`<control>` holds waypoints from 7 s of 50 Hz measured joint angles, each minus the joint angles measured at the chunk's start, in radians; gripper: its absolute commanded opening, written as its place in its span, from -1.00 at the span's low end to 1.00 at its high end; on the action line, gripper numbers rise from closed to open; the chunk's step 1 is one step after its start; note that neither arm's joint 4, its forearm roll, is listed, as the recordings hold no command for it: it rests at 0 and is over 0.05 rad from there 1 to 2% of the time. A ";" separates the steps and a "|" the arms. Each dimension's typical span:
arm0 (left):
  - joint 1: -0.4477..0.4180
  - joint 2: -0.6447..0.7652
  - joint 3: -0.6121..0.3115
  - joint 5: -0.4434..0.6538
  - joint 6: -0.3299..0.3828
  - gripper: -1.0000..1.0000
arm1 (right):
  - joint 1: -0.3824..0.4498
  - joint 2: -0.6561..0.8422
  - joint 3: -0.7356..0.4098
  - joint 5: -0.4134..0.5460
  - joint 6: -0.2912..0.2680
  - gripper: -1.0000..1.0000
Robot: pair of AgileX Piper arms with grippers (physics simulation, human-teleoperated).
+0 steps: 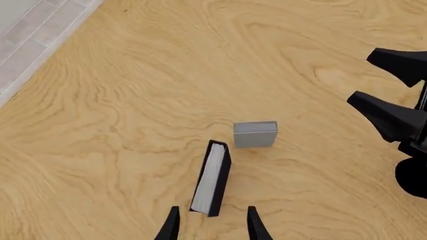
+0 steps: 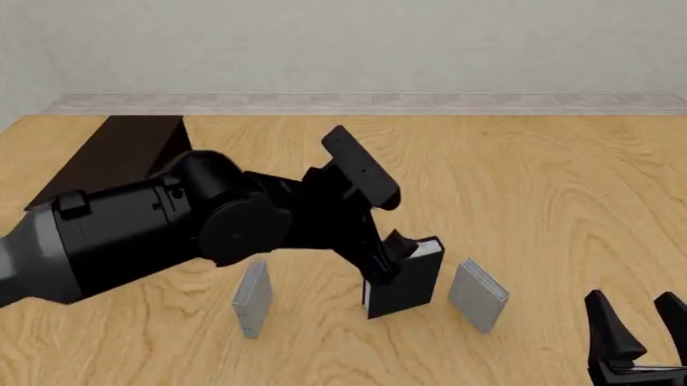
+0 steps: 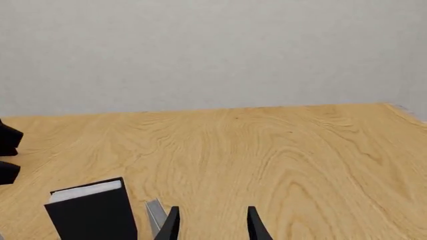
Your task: Pick up the book in the middle and place it on the cabinet shelf.
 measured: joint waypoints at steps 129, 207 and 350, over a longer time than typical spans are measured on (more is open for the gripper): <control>0.054 0.358 0.010 -0.008 0.084 -1.00 | -0.002 -0.020 0.000 0.022 0.001 1.00; 0.322 -0.110 -0.039 0.106 0.475 -1.00 | -0.006 -0.040 0.000 0.042 0.002 1.00; 1.101 -0.032 0.187 -0.225 0.789 1.00 | -0.013 -0.039 0.001 0.044 0.022 1.00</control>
